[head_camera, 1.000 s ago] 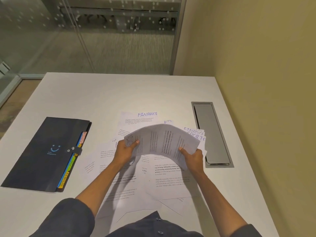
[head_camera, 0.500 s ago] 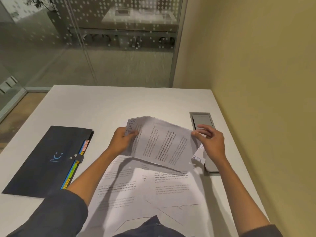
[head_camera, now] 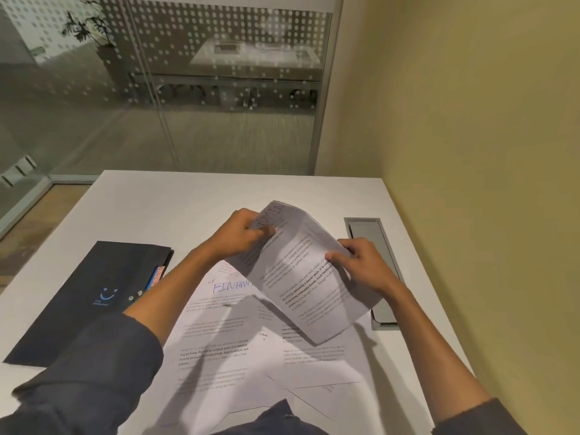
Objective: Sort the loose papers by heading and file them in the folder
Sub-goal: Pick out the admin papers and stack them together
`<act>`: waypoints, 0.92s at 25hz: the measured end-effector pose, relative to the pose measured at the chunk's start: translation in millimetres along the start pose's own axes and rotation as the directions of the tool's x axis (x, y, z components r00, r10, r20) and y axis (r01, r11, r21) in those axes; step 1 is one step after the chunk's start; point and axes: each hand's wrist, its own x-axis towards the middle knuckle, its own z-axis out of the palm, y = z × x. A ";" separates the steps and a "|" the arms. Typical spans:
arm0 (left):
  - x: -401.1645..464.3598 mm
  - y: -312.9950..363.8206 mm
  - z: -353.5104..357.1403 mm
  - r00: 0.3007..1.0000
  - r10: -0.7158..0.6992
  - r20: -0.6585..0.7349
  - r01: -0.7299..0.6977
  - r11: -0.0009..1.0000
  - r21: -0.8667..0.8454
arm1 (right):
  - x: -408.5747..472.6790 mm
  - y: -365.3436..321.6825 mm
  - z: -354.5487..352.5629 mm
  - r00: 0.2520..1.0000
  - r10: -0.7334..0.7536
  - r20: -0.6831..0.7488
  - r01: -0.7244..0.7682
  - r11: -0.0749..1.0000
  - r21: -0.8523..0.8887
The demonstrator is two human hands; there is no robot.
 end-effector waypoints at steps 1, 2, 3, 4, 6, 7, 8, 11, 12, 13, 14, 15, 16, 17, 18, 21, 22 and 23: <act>0.8 1.8 -4.5 1.000 -0.023 0.007 0.023 1.000 0.005 | -3.2 1.8 0.2 1.000 0.010 -0.008 -0.010 0.999 0.031; 1.0 3.4 -9.6 0.999 -0.043 -0.016 0.042 0.999 -0.026 | -5.8 4.1 0.1 0.999 0.027 -0.019 -0.026 0.997 0.077; 1.2 3.9 -15.4 0.995 -0.057 -0.078 0.048 0.993 -0.105 | -9.1 4.8 -1.2 0.998 0.040 -0.037 -0.035 0.990 0.136; 1.2 2.4 -22.5 0.982 -0.081 -0.174 0.041 0.975 -0.220 | -12.5 5.4 -3.3 0.997 0.056 -0.062 -0.040 0.973 0.226; -1.2 -7.4 -36.0 0.926 -0.182 -0.330 0.016 0.894 -0.447 | -19.2 5.2 -7.3 0.985 0.116 -0.127 -0.053 0.908 0.417; -4.3 -13.8 -39.9 0.914 -0.224 -0.338 0.016 0.853 -0.521 | -21.3 5.4 -8.3 0.976 0.148 -0.163 -0.052 0.874 0.483; -8.9 -19.8 -39.3 0.918 -0.254 -0.303 0.041 0.823 -0.566 | -22.0 6.0 -7.7 0.964 0.186 -0.187 -0.057 0.838 0.542; -28.4 -37.0 -10.9 0.951 -0.302 -0.064 0.199 0.758 -0.621 | -21.0 6.5 1.1 0.939 0.295 -0.176 -0.086 0.698 0.711; -35.6 -39.6 3.2 0.951 -0.308 0.023 0.254 0.737 -0.627 | -20.5 5.3 5.5 0.934 0.323 -0.154 -0.106 0.660 0.744; -42.6 -39.9 17.7 0.944 -0.321 0.081 0.299 0.718 -0.629 | -19.8 5.0 10.5 0.928 0.347 -0.139 -0.124 0.637 0.761; -48.5 -40.7 30.8 0.940 -0.326 0.102 0.315 0.712 -0.627 | -18.8 4.6 16.2 0.921 0.367 -0.131 -0.137 0.619 0.773; -53.7 -39.3 41.7 0.940 -0.329 0.089 0.310 0.720 -0.621 | -17.8 4.0 22.1 0.913 0.385 -0.135 -0.141 0.609 0.781; -57.8 -38.8 50.2 0.942 -0.334 0.045 0.288 0.730 -0.620 | -16.9 3.4 28.7 0.902 0.407 -0.144 -0.145 0.600 0.787; -61.4 -37.2 56.4 0.940 -0.340 -0.017 0.255 0.738 -0.625 | -15.9 3.4 35.8 0.891 0.426 -0.157 -0.146 0.596 0.789; -64.6 -35.4 59.7 0.935 -0.345 -0.078 0.221 0.744 -0.631 | -15.0 3.5 43.3 0.880 0.443 -0.171 -0.149 0.599 0.787; -71.2 -38.2 62.7 0.922 -0.346 -0.176 0.160 0.752 -0.639 | -12.7 1.2 63.9 0.852 0.482 -0.204 -0.169 0.623 0.764; -73.2 -41.3 61.7 0.924 -0.334 -0.184 0.152 0.766 -0.625 | -11.8 -1.2 70.0 0.846 0.488 -0.216 -0.173 0.634 0.754; -74.6 -45.3 60.1 0.926 -0.328 -0.186 0.153 0.777 -0.611 | -11.1 -3.5 74.7 0.845 0.486 -0.224 -0.174 0.645 0.744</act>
